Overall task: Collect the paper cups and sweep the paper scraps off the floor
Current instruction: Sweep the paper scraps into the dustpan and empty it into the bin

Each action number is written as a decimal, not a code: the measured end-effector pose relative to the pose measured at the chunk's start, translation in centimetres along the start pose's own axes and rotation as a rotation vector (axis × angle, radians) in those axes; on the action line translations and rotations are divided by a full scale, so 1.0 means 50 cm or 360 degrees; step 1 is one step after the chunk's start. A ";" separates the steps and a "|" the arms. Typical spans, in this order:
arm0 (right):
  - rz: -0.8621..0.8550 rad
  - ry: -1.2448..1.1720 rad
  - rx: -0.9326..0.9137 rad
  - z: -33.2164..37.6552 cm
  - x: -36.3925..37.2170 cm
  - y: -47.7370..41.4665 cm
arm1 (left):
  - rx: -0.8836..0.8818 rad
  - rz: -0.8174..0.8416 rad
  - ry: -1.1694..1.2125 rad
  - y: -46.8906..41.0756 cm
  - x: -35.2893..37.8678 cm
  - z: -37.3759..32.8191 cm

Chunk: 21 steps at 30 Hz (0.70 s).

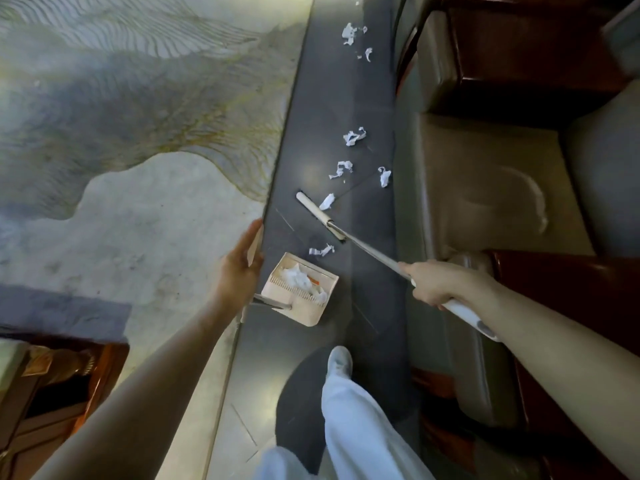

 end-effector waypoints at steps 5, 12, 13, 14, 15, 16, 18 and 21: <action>0.0084 0.0015 -0.0013 -0.019 -0.030 -0.094 | 0.0007 -0.0059 -0.0064 -0.097 0.028 -0.031; 0.0431 -0.0430 -0.0131 -0.021 -0.029 -0.063 | -0.0037 -0.0025 -0.0052 -0.138 0.044 -0.051; 0.0457 -0.0504 -0.0134 -0.027 -0.044 -0.051 | -0.0025 -0.0022 -0.0049 -0.148 0.046 -0.052; 0.0468 -0.0527 -0.0139 -0.032 -0.058 -0.040 | -0.0024 -0.0018 -0.0048 -0.160 0.048 -0.053; 0.0466 -0.0512 -0.0137 -0.037 -0.072 -0.030 | -0.0032 -0.0017 -0.0050 -0.173 0.049 -0.053; 0.0450 -0.0489 -0.0123 -0.040 -0.084 -0.025 | -0.0038 -0.0022 -0.0050 -0.188 0.048 -0.053; 0.0396 -0.0458 -0.0098 -0.044 -0.110 -0.021 | -0.0027 -0.0031 -0.0055 -0.215 0.048 -0.057; 0.0285 -0.0428 -0.0075 -0.049 -0.160 -0.033 | 0.0005 -0.0035 -0.0079 -0.255 0.052 -0.077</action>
Point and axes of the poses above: each hand's wrist, its own y-axis away from the middle knuckle, its own x-axis out of the palm, z = x × y, the point moved 1 cm from there along -y, towards the middle knuckle, and after that the axes turned 6 degrees about -x, right-handed, at the moved point
